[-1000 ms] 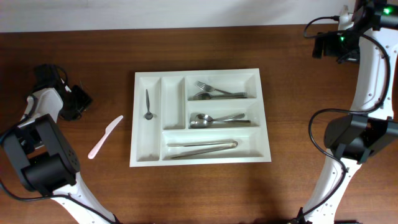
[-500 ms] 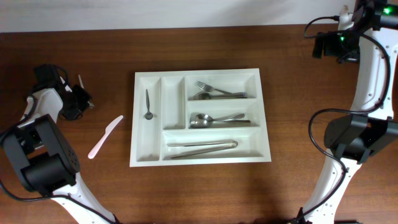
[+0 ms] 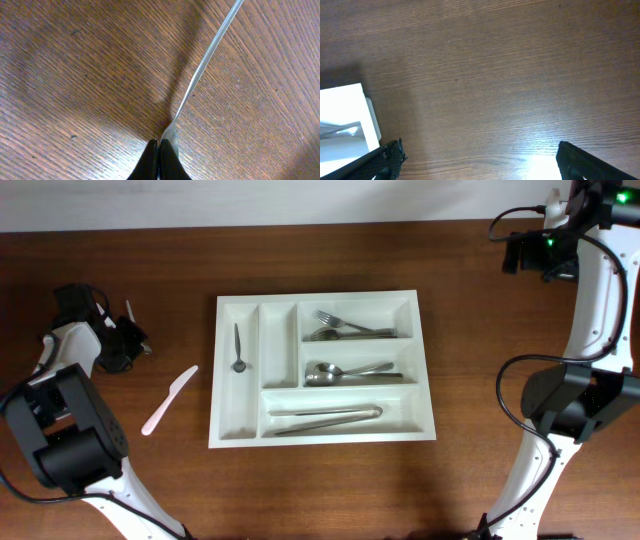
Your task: Pack container
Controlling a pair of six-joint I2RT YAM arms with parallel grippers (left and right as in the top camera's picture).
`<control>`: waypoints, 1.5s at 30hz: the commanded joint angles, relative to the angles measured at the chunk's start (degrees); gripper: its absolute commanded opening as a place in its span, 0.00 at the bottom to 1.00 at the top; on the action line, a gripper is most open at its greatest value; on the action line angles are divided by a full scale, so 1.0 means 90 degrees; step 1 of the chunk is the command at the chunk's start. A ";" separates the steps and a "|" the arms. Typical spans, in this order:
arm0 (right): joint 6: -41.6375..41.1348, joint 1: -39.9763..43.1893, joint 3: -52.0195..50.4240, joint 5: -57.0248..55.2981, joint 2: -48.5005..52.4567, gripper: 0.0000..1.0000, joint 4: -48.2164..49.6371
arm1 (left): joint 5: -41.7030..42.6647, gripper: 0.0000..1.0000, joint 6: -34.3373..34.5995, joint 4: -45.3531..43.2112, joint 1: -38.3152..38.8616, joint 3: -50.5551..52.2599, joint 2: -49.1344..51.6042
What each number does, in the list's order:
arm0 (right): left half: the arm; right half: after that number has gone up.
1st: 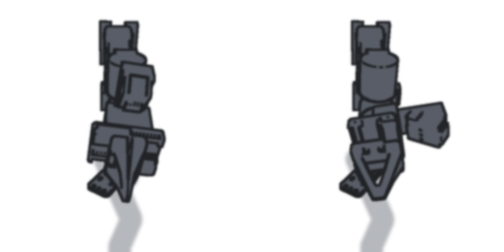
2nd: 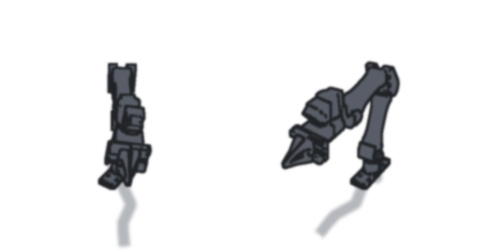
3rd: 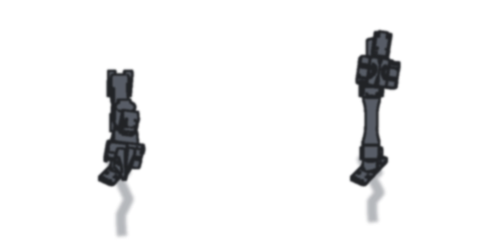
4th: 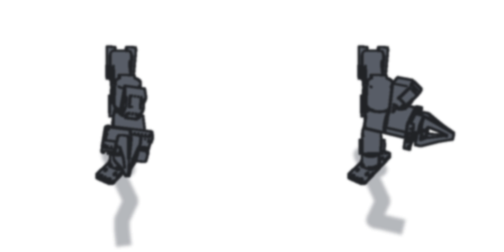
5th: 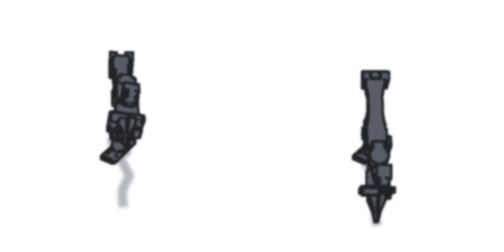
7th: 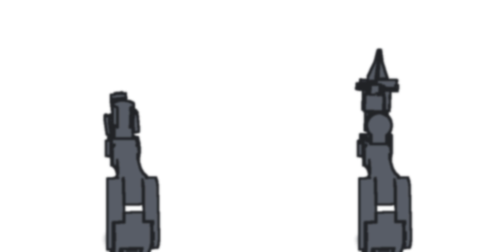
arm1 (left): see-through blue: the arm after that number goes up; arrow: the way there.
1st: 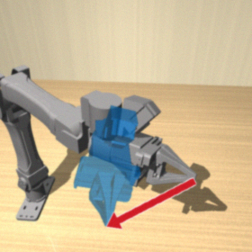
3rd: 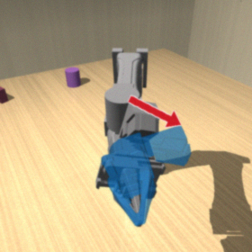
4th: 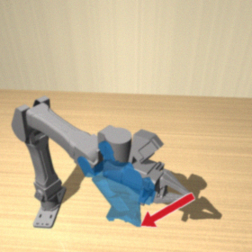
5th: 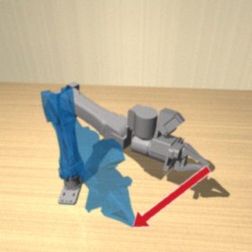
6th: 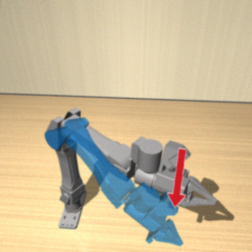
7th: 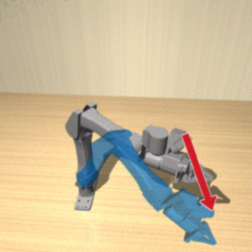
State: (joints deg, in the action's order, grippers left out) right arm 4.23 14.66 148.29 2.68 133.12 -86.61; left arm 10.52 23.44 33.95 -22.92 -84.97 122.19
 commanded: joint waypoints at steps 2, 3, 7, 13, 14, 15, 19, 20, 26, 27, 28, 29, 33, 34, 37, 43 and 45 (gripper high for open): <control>-0.0075 0.0010 0.0085 0.0036 -0.0107 0.99 0.0000 | -0.0027 0.01 -0.0136 0.0061 0.0015 -0.0022 -0.0250; -0.0075 0.0010 0.0085 0.0036 -0.0107 0.99 0.0000 | -0.0027 0.02 -0.0136 0.0061 0.0015 -0.0058 -0.0367; -0.0075 0.0010 0.0085 0.0036 -0.0107 0.99 0.0000 | -0.0027 0.02 -0.0172 0.0061 0.0017 -0.0102 -0.0903; -0.0075 0.0010 0.0085 0.0036 -0.0107 0.99 0.0000 | -0.0019 0.02 -0.0661 0.0100 0.0027 -0.0102 -0.1605; -0.0075 0.0010 0.0085 0.0036 -0.0107 0.99 0.0000 | -0.0005 0.02 -0.0726 0.0121 0.0032 -0.0102 -0.1693; -0.0075 0.0010 0.0085 0.0036 -0.0107 0.99 0.0000 | 0.0049 0.02 -0.0840 0.0153 0.0049 -0.0102 -0.1780; -0.0075 0.0010 0.0085 0.0036 -0.0107 0.99 0.0000 | 0.0493 0.02 -0.1396 0.0345 0.0168 -0.0102 -0.2040; -0.0075 0.0010 0.0085 0.0036 -0.0107 0.99 0.0000 | 0.0622 0.02 -0.1557 0.0444 0.0214 -0.0102 -0.2084; -0.0075 0.0010 0.0085 0.0036 -0.0107 0.99 0.0000 | 0.0901 0.02 -0.2358 0.1367 0.0690 -0.0100 -0.2120; -0.0075 0.0010 0.0085 0.0036 -0.0107 0.99 0.0000 | 0.0894 0.02 -0.2555 0.1515 0.0801 -0.0100 -0.2120; -0.0075 0.0010 0.0085 0.0036 -0.0107 0.99 0.0000 | 0.0850 0.02 -0.2633 0.1637 0.0896 -0.0100 -0.2120; -0.0075 0.0010 0.0085 0.0036 -0.0107 0.99 0.0000 | 0.0801 0.02 -0.2713 0.1763 0.1008 -0.0100 -0.2120; -0.0075 0.0010 0.0085 0.0036 -0.0107 0.99 0.0000 | 0.0782 0.02 -0.3101 0.2101 0.1396 -0.0100 -0.2120; -0.0075 0.0010 0.0085 0.0036 -0.0107 0.99 0.0000 | 0.0782 0.02 -0.3232 0.2176 0.1496 -0.0100 -0.2120; -0.0075 0.0010 0.0085 0.0036 -0.0107 0.99 0.0000 | 0.0678 0.02 -0.3716 0.2368 0.1778 -0.0046 -0.2120; -0.0075 0.0010 0.0085 0.0036 -0.0107 0.99 0.0000 | -0.0092 0.02 -0.3427 0.2397 0.2125 0.0347 -0.2113; -0.0075 0.0010 0.0085 0.0036 -0.0107 0.99 0.0000 | -0.0107 0.02 -0.3179 0.2300 0.2130 0.0527 -0.2113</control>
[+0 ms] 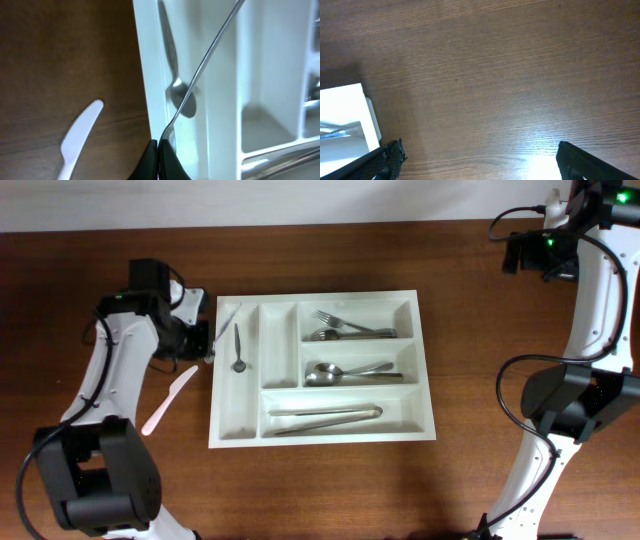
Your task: Pack container
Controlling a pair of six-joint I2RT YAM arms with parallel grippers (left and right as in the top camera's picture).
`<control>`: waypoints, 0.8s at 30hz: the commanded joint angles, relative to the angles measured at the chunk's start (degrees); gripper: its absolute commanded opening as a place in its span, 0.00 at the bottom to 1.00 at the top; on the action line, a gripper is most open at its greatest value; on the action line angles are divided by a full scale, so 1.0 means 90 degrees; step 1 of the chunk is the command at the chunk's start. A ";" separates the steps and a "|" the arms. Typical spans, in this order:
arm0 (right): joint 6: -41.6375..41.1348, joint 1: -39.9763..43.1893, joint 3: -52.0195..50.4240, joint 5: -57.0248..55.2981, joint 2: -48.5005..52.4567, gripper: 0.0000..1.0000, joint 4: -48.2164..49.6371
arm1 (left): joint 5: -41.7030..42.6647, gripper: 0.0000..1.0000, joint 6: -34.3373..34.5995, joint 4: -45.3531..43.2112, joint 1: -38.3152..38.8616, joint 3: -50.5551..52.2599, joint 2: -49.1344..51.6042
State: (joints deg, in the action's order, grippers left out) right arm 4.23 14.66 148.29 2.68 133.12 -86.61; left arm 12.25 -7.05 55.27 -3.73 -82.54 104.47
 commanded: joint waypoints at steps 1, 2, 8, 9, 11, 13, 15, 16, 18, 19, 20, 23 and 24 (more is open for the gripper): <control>-0.0075 0.0010 0.0085 0.0036 -0.0107 0.99 0.0000 | -0.0313 0.02 0.0340 -0.0102 -0.0002 0.0340 -0.0143; -0.0075 0.0010 0.0085 0.0036 -0.0107 0.99 0.0000 | -0.0384 0.02 0.0554 -0.0158 -0.0002 0.0442 -0.0143; -0.0075 0.0010 0.0085 0.0036 -0.0107 0.99 0.0000 | -0.0486 0.02 0.1581 -0.0391 0.0000 0.0933 -0.0143; -0.0075 0.0010 0.0085 0.0036 -0.0107 0.99 0.0000 | -0.0486 0.02 0.1702 -0.0386 0.0000 0.0954 -0.0143; -0.0075 0.0010 0.0085 0.0036 -0.0107 0.99 0.0000 | -0.0425 0.02 0.1882 -0.0372 0.0012 0.0954 -0.0146; -0.0075 0.0010 0.0085 0.0036 -0.0107 0.99 0.0000 | -0.0257 0.02 0.1923 -0.0396 0.0061 0.0954 -0.0146; -0.0075 0.0010 0.0085 0.0036 -0.0107 0.99 0.0000 | -0.0238 0.02 0.2025 -0.0406 0.0151 0.0954 -0.0146; -0.0075 0.0010 0.0085 0.0036 -0.0107 0.99 0.0000 | -0.0233 0.02 0.2050 -0.0427 0.0209 0.0954 -0.0146; -0.0075 0.0010 0.0085 0.0036 -0.0107 0.99 0.0000 | -0.0219 0.02 0.2191 -0.0452 0.0330 0.0954 -0.0146; -0.0075 0.0010 0.0085 0.0036 -0.0107 0.99 0.0000 | -0.0221 0.02 0.2256 -0.0459 0.0391 0.0954 -0.0146; -0.0075 0.0010 0.0085 0.0036 -0.0107 0.99 0.0000 | -0.0216 0.01 0.2268 -0.0474 0.0447 0.0954 -0.0146; -0.0075 0.0010 0.0085 0.0036 -0.0107 0.99 0.0000 | -0.0221 0.02 0.2285 -0.0500 0.0622 0.0954 -0.0146; -0.0075 0.0010 0.0085 0.0036 -0.0107 0.99 0.0000 | -0.0223 0.02 0.2285 -0.0520 0.0668 0.0954 -0.0146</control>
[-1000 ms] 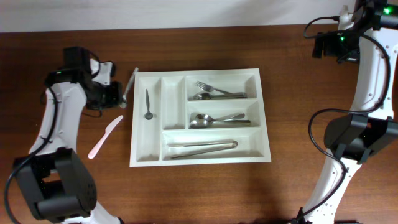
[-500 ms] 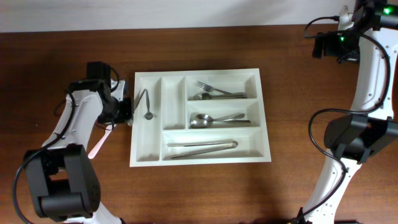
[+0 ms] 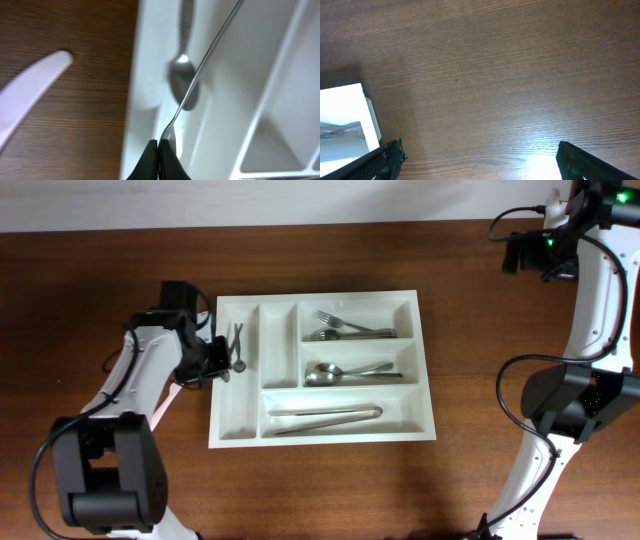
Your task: Pack container
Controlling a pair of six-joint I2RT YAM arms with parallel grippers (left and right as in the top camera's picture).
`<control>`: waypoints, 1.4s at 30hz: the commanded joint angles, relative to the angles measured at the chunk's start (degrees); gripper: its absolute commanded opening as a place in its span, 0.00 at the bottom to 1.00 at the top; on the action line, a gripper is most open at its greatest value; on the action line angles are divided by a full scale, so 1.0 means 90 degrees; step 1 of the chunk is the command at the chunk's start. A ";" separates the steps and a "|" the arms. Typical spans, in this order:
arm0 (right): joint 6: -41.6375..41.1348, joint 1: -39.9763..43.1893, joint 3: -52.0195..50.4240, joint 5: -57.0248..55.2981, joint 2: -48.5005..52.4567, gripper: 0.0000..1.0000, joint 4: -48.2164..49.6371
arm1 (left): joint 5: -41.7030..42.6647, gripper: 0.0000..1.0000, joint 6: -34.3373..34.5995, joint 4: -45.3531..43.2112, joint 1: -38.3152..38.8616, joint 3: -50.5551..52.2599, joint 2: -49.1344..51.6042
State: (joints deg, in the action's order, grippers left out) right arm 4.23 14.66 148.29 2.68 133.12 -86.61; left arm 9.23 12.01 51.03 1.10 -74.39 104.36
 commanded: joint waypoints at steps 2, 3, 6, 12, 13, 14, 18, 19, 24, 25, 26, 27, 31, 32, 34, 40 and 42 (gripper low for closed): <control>-0.0075 0.0010 0.0085 0.0036 -0.0107 0.99 0.0000 | 0.0109 0.02 0.0168 -0.0095 0.0197 0.0049 -0.0134; -0.0075 0.0010 0.0085 0.0036 -0.0107 0.99 0.0000 | 0.0109 0.02 0.0172 -0.0121 0.0211 0.0049 -0.0134; -0.0075 0.0010 0.0085 0.0036 -0.0107 0.99 0.0000 | 0.0090 0.02 0.0216 -0.0163 0.0211 0.0049 -0.0134; -0.0075 0.0010 0.0085 0.0036 -0.0107 0.99 0.0000 | 0.0092 0.30 0.0214 -0.0168 0.0211 0.0049 -0.0134; -0.0075 0.0010 0.0085 0.0036 -0.0107 0.99 0.0000 | 0.0092 0.31 0.0214 -0.0168 0.0211 0.0049 -0.0134; -0.0075 0.0010 0.0085 0.0036 -0.0107 0.99 0.0000 | 0.0092 0.31 0.0214 -0.0168 0.0211 0.0049 -0.0134; -0.0075 0.0010 0.0085 0.0036 -0.0107 0.99 0.0000 | 0.0092 0.31 0.0214 -0.0172 0.0211 0.0049 -0.0134; -0.0075 0.0010 0.0085 0.0036 -0.0107 0.99 0.0000 | 0.0090 0.31 0.0211 -0.0180 0.0211 0.0046 -0.0134; -0.0075 0.0010 0.0085 0.0036 -0.0107 0.99 0.0000 | -0.0061 0.31 0.0209 -0.0160 0.0024 -0.0097 -0.0141; -0.0075 0.0010 0.0085 0.0036 -0.0107 0.99 0.0000 | -0.0066 0.31 0.0209 -0.0114 -0.0056 -0.0151 -0.0151; -0.0075 0.0010 0.0085 0.0036 -0.0107 0.99 0.0000 | -0.0083 0.31 0.0209 -0.0051 -0.0170 -0.0214 -0.0175; -0.0075 0.0010 0.0085 0.0036 -0.0107 0.99 0.0000 | -0.0109 0.31 0.0209 0.0007 -0.0287 -0.0262 -0.0206; -0.0075 0.0010 0.0085 0.0036 -0.0107 0.99 0.0000 | -0.0767 0.31 0.0143 0.0369 -0.0923 -0.0379 -0.0420; -0.0075 0.0010 0.0085 0.0036 -0.0107 0.99 0.0000 | -0.1018 0.32 0.0024 0.0461 -0.1066 -0.0379 -0.0464; -0.0075 0.0010 0.0085 0.0036 -0.0107 0.99 0.0000 | -0.1552 0.35 -0.0512 0.0670 -0.1355 -0.0379 -0.0510; -0.0075 0.0010 0.0085 0.0036 -0.0107 0.99 0.0000 | -0.1824 0.49 -0.2254 0.0697 -0.1617 -0.0364 -0.0452; -0.0075 0.0010 0.0085 0.0036 -0.0107 0.99 0.0000 | -0.1824 0.52 -0.2625 0.0539 -0.1617 -0.0359 -0.0425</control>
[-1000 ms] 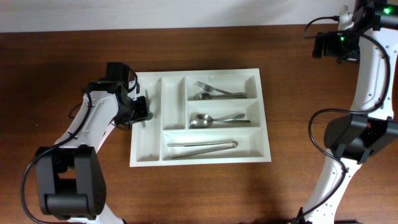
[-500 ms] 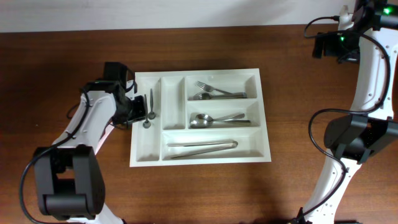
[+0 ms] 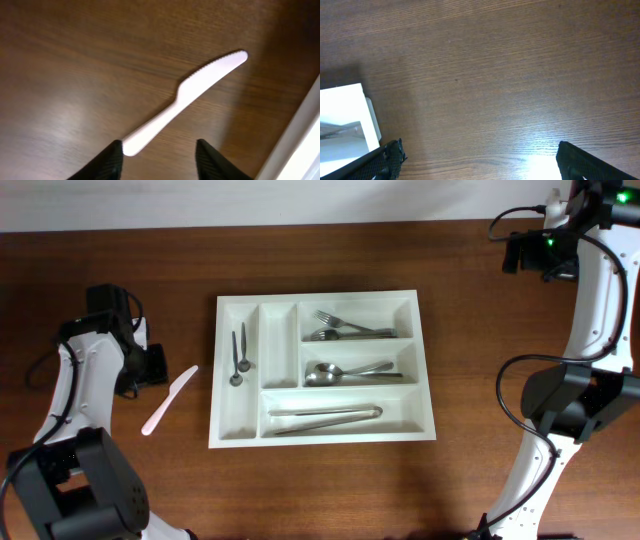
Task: Pack container
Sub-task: 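Lower the left gripper and close it on the pink plastic knife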
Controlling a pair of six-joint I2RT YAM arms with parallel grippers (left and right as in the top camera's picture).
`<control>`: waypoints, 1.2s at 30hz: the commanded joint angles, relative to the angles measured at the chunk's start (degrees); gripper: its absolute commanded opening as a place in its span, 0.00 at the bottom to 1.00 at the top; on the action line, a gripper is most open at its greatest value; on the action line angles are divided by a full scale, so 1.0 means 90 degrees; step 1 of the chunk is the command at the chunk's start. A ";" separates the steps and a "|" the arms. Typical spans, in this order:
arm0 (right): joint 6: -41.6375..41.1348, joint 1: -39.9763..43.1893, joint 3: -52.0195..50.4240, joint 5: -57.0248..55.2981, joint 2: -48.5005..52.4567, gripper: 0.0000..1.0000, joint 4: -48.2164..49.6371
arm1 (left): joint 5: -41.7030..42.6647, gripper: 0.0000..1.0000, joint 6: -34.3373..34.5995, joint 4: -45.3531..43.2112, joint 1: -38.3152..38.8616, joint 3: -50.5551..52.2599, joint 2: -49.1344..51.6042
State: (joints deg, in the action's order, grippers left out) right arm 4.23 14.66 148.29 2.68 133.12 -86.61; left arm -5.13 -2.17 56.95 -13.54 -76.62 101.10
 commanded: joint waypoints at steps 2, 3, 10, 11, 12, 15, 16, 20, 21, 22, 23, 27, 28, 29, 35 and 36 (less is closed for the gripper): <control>-0.0075 0.0010 0.0085 0.0036 -0.0107 0.99 0.0000 | -0.0248 0.53 -0.1423 -0.0277 0.0010 -0.0109 -0.0019; -0.0075 0.0010 0.0085 0.0036 -0.0107 0.99 0.0000 | -0.0274 0.54 -0.1598 -0.0357 0.0002 -0.0109 0.0022; -0.0075 0.0010 0.0085 0.0036 -0.0107 0.99 0.0000 | -0.0245 0.54 -0.1921 -0.0656 -0.0005 0.0097 0.0610; -0.0075 0.0010 0.0085 0.0036 -0.0107 0.99 0.0000 | -0.0245 0.54 -0.1919 -0.0658 -0.0005 0.0131 0.0746; -0.0075 0.0010 0.0085 0.0036 -0.0107 0.99 0.0000 | -0.0245 0.53 -0.1919 -0.0656 -0.0002 0.0151 0.0867; -0.0075 0.0010 0.0085 0.0036 -0.0107 0.99 0.0000 | -0.0211 0.51 -0.1916 -0.0583 -0.0002 0.0170 0.1253; -0.0075 0.0010 0.0085 0.0036 -0.0107 0.99 0.0000 | -0.0170 0.51 -0.1916 -0.0559 -0.0002 0.0170 0.1348; -0.0075 0.0010 0.0085 0.0036 -0.0107 0.99 0.0000 | 0.0061 0.48 -0.1919 -0.0525 0.0002 0.0170 0.1486; -0.0075 0.0010 0.0085 0.0036 -0.0107 0.99 0.0000 | 0.0080 0.47 -0.1919 -0.0517 0.0005 0.0170 0.1486; -0.0075 0.0010 0.0085 0.0036 -0.0107 0.99 0.0000 | 0.0090 0.48 -0.1921 -0.0512 0.0005 0.0170 0.1486; -0.0075 0.0010 0.0085 0.0036 -0.0107 0.99 0.0000 | 0.0090 0.48 -0.1919 -0.0505 0.0005 0.0170 0.1486; -0.0075 0.0010 0.0085 0.0036 -0.0107 0.99 0.0000 | 0.0148 0.47 -0.1916 -0.0459 0.0005 0.0170 0.1486; -0.0075 0.0010 0.0085 0.0036 -0.0107 0.99 0.0000 | 0.0143 0.47 -0.1916 -0.0427 0.0015 0.0170 0.1486; -0.0075 0.0010 0.0085 0.0036 -0.0107 0.99 0.0000 | 0.0146 0.47 -0.1916 -0.0396 0.0017 0.0170 0.1486; -0.0075 0.0010 0.0085 0.0036 -0.0107 0.99 0.0000 | 0.0146 0.48 -0.1914 -0.0321 0.0029 0.0170 0.1486; -0.0075 0.0010 0.0085 0.0036 -0.0107 0.99 0.0000 | 0.0146 0.48 -0.1914 -0.0313 0.0029 0.0170 0.1486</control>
State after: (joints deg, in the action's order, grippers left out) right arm 4.23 14.66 148.29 2.68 133.12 -86.61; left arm -4.69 -18.50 53.82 -13.41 -75.53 113.91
